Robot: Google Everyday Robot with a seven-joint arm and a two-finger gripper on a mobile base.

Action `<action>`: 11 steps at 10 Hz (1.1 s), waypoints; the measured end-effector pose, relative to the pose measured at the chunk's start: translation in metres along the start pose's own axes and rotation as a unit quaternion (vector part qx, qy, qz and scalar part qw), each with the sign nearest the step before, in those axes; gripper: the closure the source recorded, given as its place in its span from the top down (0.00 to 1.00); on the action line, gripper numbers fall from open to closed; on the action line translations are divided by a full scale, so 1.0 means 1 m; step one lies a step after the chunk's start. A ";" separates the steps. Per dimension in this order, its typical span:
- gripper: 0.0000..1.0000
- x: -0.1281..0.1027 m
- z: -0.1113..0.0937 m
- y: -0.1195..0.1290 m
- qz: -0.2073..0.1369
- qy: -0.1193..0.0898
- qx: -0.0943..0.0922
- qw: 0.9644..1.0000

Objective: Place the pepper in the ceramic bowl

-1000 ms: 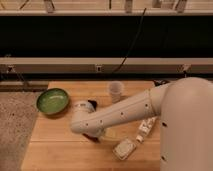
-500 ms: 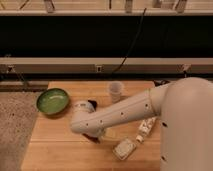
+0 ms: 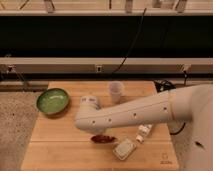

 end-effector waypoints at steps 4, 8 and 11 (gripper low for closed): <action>0.80 -0.006 -0.009 -0.015 -0.007 -0.022 0.046 0.999; 0.80 0.005 0.043 0.003 0.042 -0.047 0.007 0.998; 0.80 0.015 0.060 0.025 0.088 -0.048 -0.017 0.995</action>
